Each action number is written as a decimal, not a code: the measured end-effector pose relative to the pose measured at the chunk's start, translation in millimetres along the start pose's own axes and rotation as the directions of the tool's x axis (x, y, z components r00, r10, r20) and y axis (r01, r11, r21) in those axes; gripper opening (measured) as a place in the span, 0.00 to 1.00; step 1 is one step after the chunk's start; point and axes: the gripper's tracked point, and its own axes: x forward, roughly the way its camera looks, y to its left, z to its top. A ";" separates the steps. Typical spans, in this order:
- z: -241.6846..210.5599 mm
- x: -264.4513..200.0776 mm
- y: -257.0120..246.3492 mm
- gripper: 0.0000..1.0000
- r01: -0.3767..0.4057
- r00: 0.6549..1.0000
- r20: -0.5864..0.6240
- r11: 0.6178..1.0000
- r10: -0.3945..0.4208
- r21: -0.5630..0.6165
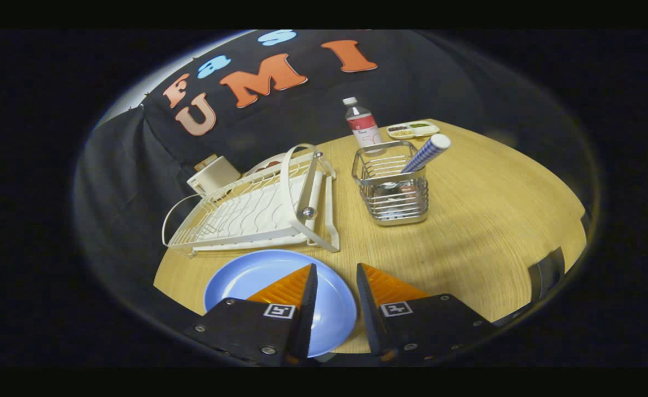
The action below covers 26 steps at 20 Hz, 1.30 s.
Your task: Take the plate from the dish rack, then take the spoon from the basket and place it into the plate.
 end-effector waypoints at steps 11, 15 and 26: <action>88.4 -14.9 -36.3 0.82 0.184 0.918 0.378 0.971 -0.116 -0.150; 107.2 -10.3 -51.8 0.81 0.269 0.880 0.442 0.950 -0.176 -0.157; 114.8 5.0 -44.3 0.15 0.219 0.891 0.424 0.971 -0.161 -0.093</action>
